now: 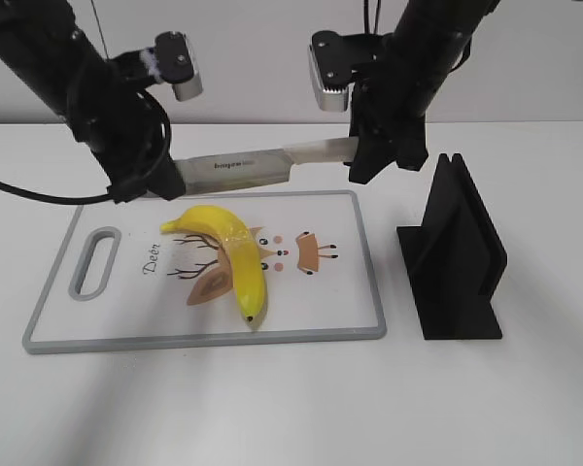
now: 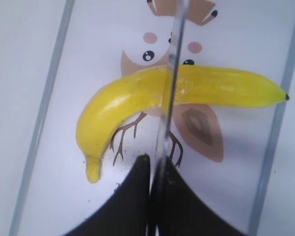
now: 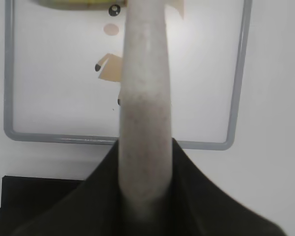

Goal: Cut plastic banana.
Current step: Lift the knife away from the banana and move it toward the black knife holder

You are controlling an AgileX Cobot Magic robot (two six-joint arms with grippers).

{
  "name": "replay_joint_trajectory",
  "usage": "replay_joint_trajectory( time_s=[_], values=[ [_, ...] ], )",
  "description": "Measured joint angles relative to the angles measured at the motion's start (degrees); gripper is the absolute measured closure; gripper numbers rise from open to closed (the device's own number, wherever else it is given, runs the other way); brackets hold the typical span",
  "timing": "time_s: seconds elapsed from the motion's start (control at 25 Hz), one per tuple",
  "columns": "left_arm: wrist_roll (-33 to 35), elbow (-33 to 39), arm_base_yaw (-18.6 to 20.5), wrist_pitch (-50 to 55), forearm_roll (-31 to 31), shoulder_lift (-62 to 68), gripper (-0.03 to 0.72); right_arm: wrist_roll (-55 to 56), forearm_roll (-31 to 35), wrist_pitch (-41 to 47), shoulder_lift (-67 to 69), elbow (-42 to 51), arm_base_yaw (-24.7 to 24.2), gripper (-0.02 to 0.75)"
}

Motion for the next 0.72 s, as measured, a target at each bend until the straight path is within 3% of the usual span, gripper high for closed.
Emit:
replay_joint_trajectory(
  time_s=[0.48,0.6,0.72],
  values=[
    [-0.1,0.0,0.0,0.8,0.8,-4.4,0.687,0.0,0.7,0.5,-3.3,0.0,0.0,0.568],
    [-0.2,0.0,0.0,0.5,0.4,-4.4,0.619,0.2,0.6,0.6,-3.3,0.0,0.0,0.568],
    [-0.3,0.0,0.0,0.4,-0.6,-4.4,0.463,0.6,0.5,0.6,-3.3,0.0,0.0,0.568]
  ],
)
